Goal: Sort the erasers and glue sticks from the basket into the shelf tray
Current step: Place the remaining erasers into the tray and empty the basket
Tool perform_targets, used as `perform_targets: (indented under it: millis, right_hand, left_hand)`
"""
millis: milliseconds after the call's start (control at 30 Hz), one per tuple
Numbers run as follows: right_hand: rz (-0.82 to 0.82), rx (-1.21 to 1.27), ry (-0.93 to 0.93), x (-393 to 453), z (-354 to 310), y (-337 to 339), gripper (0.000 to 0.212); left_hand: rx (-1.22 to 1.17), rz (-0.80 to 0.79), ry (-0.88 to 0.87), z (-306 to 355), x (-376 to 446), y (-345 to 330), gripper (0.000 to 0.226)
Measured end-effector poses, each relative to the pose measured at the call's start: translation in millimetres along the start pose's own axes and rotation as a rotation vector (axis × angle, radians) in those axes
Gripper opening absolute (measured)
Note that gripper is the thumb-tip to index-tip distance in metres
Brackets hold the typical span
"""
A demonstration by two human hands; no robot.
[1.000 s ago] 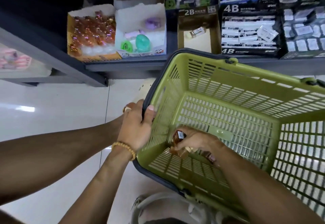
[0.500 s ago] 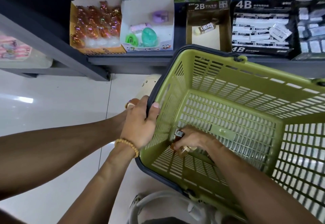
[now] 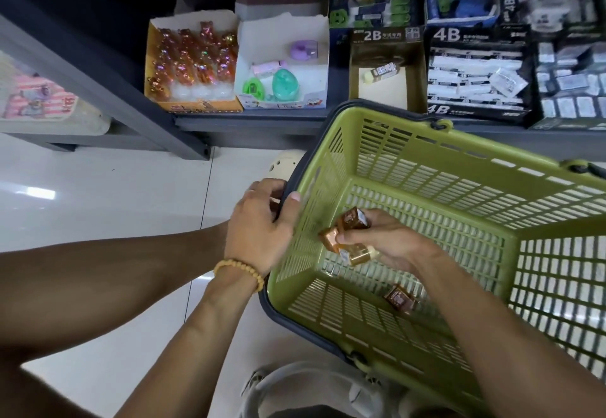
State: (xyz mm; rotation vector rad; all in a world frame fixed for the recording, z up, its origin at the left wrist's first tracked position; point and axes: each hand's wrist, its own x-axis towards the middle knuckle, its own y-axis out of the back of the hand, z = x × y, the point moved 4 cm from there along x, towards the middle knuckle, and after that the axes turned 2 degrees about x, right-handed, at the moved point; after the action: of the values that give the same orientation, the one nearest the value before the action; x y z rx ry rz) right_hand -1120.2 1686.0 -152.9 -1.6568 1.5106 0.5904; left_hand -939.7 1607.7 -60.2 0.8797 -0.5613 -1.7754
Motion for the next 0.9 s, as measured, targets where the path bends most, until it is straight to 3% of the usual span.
perform_targets:
  millis: [67,133,233,300,600,900]
  right_hand:
    - [-0.040,0.060,0.062,-25.9,-32.4,-0.3,0.036]
    - [-0.053,0.099,0.134,-46.1,-61.5,-1.6,0.033]
    - [-0.062,0.134,0.216,-71.2,-96.1,-5.3,0.025]
    - [-0.091,0.157,0.247,-87.1,-113.5,-11.4,0.024]
    - [-0.107,0.357,0.435,-150.8,-170.5,-30.5,0.034]
    - [0.074,0.459,0.682,-193.1,-220.1,-38.9,0.020]
  left_hand:
    - [0.036,0.140,-0.053,14.4,-1.6,14.9,0.030]
    - [0.023,0.149,-0.147,33.2,-4.2,25.3,0.031]
    - [-0.078,-0.116,-0.290,62.6,-11.6,28.0,0.049]
    - [-0.096,-0.206,-0.345,79.2,-15.1,30.9,0.054]
    - [-0.185,-0.013,-0.410,130.0,-11.5,79.3,0.043]
    - [-0.224,0.090,-0.485,180.1,-6.1,142.1,0.026]
